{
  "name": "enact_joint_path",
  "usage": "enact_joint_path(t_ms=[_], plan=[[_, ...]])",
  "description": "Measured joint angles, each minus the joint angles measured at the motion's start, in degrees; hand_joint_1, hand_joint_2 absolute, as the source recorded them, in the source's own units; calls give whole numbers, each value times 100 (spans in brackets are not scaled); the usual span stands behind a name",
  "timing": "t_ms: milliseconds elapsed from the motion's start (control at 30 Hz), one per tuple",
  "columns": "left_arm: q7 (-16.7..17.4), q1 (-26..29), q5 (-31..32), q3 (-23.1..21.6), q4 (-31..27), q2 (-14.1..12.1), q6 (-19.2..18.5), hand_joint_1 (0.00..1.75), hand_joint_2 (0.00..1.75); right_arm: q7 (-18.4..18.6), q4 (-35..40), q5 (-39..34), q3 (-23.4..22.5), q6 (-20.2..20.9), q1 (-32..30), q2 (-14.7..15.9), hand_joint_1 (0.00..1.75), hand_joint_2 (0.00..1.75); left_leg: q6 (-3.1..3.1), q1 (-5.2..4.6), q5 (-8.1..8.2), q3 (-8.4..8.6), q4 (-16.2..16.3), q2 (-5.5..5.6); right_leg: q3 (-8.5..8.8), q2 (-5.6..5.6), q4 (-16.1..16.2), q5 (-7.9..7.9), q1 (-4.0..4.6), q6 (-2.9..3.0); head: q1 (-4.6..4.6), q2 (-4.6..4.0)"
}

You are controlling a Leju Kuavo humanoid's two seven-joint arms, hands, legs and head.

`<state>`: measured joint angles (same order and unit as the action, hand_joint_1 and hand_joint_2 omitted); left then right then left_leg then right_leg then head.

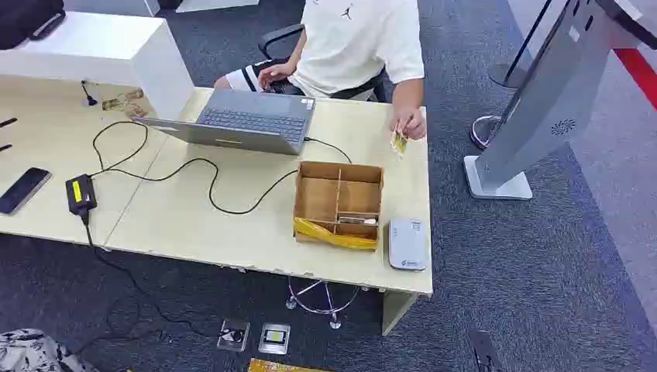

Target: Pass the card to the sensor for recognition and then transmit it.

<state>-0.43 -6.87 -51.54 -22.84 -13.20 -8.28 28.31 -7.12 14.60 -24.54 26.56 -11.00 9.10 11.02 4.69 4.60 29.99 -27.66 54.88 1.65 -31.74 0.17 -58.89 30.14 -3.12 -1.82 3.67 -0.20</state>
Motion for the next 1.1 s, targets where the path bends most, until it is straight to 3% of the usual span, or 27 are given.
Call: enact_joint_path(t_ms=[167,333,600,867,1100], plan=[[358,-22,-37,-170,33,175,498,0,175,223,-81,-33,68,-87,-43,33,0,175,0,-2,0,1,5,0,2,1,1,-2,-1,-2,0,0],[446,-30,-83,-234,41,371,594,0,175,206,-144,-194,81,-54,-114,157,0,175,-14,-3,9,-5,15,-7,1,9,2,-5,-2,-8,-7,0],[413,-57,-138,-277,41,448,654,0,175,-556,-166,-463,48,-522,25,293,0,175,-14,-3,9,-8,16,-9,3,13,1,-10,-3,-16,0,0],[57,-147,41,-277,173,503,678,0,175,-1808,50,-586,-205,-931,828,417,0,175,-33,-5,-4,-14,29,-11,6,26,1,-24,-7,-35,-2,0],[-66,-143,33,-275,173,505,675,0,175,-1900,805,-267,-660,-1272,1404,614,0,175,-35,-6,-4,-24,45,-3,9,20,0,-26,-7,-38,-2,0]])
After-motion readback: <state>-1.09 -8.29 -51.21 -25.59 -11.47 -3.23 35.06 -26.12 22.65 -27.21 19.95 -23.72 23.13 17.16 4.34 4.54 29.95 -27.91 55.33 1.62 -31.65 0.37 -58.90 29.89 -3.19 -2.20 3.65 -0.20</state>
